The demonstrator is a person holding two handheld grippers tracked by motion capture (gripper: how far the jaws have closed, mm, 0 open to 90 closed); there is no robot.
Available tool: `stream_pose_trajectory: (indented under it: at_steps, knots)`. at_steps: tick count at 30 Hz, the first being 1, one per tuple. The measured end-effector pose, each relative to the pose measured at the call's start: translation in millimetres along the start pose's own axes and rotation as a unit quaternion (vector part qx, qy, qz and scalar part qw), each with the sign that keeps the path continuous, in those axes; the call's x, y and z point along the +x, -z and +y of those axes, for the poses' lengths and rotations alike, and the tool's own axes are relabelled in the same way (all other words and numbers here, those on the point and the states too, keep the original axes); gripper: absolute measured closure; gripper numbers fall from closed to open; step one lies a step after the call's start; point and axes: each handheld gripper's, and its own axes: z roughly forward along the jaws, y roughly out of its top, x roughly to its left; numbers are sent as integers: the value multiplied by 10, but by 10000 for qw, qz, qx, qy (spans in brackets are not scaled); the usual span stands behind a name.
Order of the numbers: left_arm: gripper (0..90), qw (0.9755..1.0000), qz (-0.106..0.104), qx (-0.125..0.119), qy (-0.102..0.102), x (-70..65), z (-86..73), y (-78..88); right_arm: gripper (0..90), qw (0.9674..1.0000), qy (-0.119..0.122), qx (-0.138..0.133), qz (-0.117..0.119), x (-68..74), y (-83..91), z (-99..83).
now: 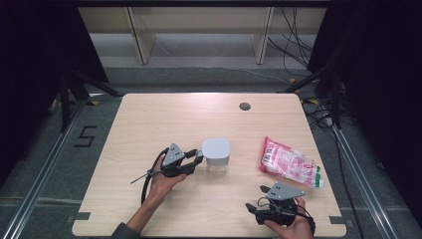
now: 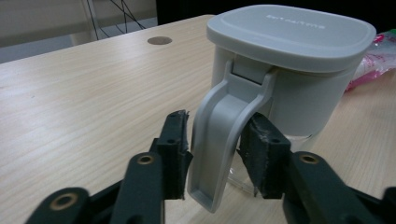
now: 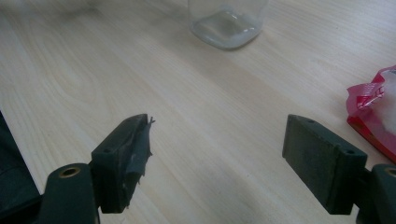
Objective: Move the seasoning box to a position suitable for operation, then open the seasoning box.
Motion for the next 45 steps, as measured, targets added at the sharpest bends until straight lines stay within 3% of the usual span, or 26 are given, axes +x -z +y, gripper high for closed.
stream_pose_trajectory:
  at_steps: [2,4,6,10,19,22,23,29,30,32,37,38,39,44,45]
  knots:
    - [569,10000,-14,54,-46,-3,8,19,241,10000,50,-18,-39,-9,2,-3]
    - [479,9998,-85,115,-146,-23,22,66,241,10000,20,-52,-59,-20,7,-10]
    - [470,9997,-67,112,-211,-29,32,123,240,10000,-41,-22,-33,-22,5,-12]
    - [391,9991,-348,109,-201,-5,76,271,237,10000,39,-47,34,-38,5,-9]
    - [371,9995,-284,63,-118,-4,195,416,240,9999,69,-65,-36,-41,19,-13]
    - [384,9995,-303,117,-11,-9,223,435,238,10000,65,-52,37,-42,10,-9]
    - [390,9996,-269,127,-13,-14,229,445,238,9999,105,-82,-45,-42,17,-9]
    - [488,9993,-344,129,-75,-40,300,488,236,9999,73,-89,-15,-45,17,-8]
    - [544,9990,-342,131,-246,-63,326,490,236,10000,35,-57,66,-45,8,-9]
    - [629,9992,-283,88,-279,-81,339,497,236,10000,68,-65,25,-48,7,-9]
    - [743,9988,-203,-73,-431,-114,401,488,235,10000,26,-71,-17,-44,19,-11]
    - [823,9987,-249,-126,-423,-135,432,466,235,10000,59,-59,-51,-41,28,-10]
    - [846,9987,-249,-126,-423,-135,432,466,235,10000,59,-59,-51,-41,28,-10]
    - [891,9983,-207,-167,-509,-194,510,405,236,9999,-32,-55,-116,-14,17,-9]
    - [891,9983,-205,-173,-518,-197,524,381,236,9999,78,-65,-114,-28,13,-7]
